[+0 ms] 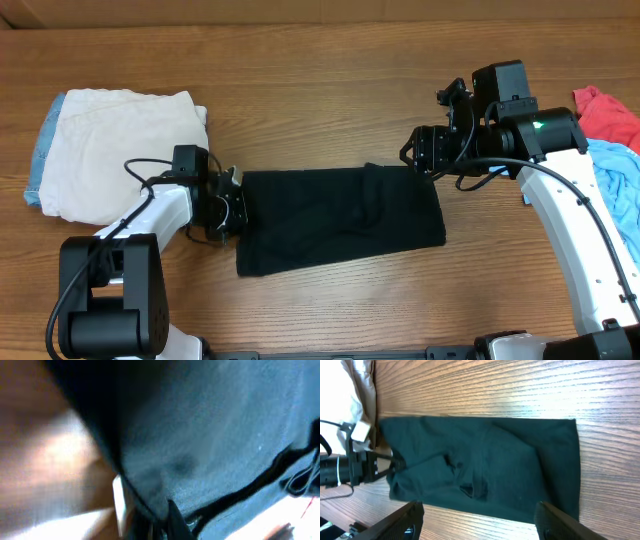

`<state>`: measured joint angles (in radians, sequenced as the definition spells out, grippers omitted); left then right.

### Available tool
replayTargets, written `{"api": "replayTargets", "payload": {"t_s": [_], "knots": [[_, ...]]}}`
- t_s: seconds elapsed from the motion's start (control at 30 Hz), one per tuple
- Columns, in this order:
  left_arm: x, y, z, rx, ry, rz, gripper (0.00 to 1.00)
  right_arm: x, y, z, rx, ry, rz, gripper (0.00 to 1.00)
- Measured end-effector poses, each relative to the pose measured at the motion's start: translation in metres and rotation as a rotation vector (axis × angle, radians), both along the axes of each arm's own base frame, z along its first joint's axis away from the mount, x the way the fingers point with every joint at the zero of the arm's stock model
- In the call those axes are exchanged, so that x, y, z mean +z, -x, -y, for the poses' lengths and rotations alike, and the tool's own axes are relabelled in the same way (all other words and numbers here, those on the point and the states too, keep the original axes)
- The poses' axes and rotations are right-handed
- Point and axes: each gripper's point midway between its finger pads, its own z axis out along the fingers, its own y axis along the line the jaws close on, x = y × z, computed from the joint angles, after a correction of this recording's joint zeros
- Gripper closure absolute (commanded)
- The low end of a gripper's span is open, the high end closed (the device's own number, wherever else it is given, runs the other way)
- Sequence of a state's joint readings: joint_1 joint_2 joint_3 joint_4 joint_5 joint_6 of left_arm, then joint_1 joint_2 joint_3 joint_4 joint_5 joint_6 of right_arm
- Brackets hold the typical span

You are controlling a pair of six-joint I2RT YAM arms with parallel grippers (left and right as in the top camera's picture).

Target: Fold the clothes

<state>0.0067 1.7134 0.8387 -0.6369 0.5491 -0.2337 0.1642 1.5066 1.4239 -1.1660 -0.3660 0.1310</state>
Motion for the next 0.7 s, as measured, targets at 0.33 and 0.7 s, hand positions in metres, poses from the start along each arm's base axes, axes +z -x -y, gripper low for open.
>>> {"api": "replayTargets", "payload": {"t_s": [0.33, 0.7], "knots": [[0.102, -0.026, -0.045, -0.075, -0.26, -0.053, 0.96, -0.002, 0.001, 0.003, -0.006, 0.019, -0.004, 0.27], [0.174, -0.064, 0.022, -0.306, -0.419, 0.221, 0.96, -0.002, 0.001, 0.004, -0.009, 0.026, -0.007, 0.28]]}}
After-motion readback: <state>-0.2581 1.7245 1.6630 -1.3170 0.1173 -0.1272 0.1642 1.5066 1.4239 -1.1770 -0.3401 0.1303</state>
